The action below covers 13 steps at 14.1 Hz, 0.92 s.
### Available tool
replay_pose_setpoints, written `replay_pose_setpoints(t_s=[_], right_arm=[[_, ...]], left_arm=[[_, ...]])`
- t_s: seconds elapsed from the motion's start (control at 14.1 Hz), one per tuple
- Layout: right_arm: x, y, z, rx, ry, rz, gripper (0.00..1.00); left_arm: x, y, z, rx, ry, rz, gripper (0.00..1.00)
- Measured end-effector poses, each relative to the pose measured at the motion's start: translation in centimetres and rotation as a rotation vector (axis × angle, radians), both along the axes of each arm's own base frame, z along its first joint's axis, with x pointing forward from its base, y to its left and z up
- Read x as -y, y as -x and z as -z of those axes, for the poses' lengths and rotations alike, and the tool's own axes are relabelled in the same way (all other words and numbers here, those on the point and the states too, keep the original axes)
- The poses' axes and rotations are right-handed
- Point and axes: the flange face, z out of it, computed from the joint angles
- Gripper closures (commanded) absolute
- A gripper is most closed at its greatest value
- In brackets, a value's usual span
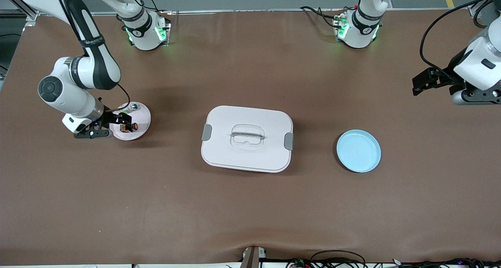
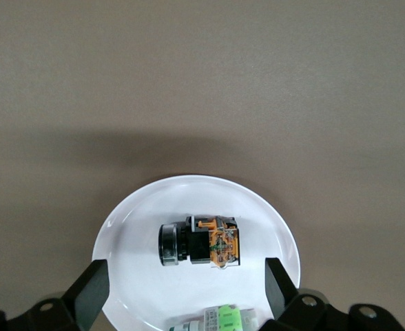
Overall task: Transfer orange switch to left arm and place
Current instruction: 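Lower the right gripper over the orange switch on the white plate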
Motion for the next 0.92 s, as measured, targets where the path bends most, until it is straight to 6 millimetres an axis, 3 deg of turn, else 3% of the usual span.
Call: replay_pose_setpoints(t_s=[0.49, 0.92], right_arm=[[0.7, 0.3, 4.2, -0.04, -0.002, -0.007, 0.0], [0.8, 0.7, 6.4, -0.063, -0.024, 0.028, 0.0]], left_arm=[[-0.5, -0.1, 0.0, 0.0, 0.0, -0.008, 0.0], [-0.5, -0.1, 0.0, 0.0, 0.0, -0.008, 0.0]])
